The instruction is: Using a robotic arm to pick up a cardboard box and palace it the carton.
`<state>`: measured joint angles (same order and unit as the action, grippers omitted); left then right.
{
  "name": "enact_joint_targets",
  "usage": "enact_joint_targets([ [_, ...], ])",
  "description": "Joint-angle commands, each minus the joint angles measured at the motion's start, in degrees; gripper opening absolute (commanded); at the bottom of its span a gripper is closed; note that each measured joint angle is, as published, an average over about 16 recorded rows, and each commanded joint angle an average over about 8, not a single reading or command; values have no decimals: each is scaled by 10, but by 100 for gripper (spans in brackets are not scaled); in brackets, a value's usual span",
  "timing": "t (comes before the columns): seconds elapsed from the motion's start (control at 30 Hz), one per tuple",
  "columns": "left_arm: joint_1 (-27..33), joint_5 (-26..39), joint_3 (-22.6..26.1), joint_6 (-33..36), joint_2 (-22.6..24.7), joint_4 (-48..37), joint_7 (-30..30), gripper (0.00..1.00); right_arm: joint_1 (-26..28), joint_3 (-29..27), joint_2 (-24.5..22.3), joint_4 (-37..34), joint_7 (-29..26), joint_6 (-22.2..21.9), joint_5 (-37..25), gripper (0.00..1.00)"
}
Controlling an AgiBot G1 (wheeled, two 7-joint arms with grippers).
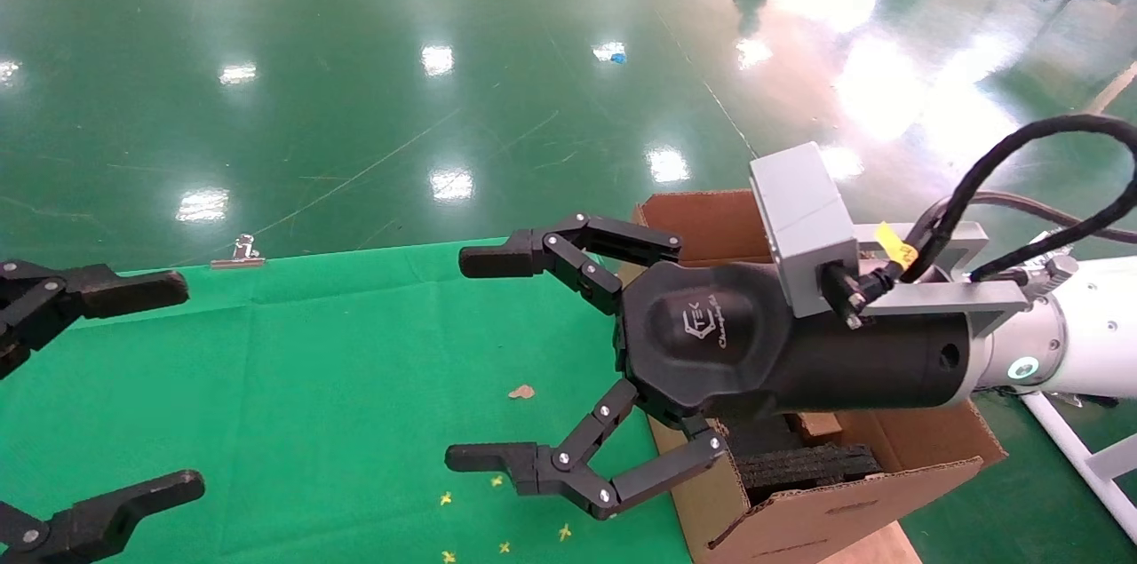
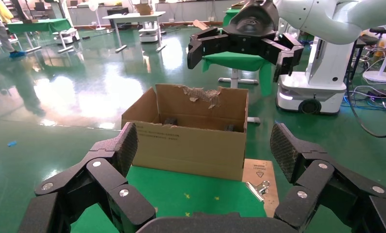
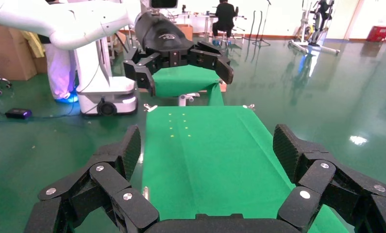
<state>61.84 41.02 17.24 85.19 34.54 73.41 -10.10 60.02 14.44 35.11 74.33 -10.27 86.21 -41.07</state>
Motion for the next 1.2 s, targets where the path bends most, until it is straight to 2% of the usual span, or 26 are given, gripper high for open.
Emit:
enact_joint_targets([
  [0.03, 0, 0, 0, 0, 0, 0, 0, 100, -1, -1, 0, 0, 0, 0, 1, 100],
  [1.2, 0, 0, 0, 0, 0, 0, 0, 100, 16, 16, -1, -8, -5, -5, -8, 100],
])
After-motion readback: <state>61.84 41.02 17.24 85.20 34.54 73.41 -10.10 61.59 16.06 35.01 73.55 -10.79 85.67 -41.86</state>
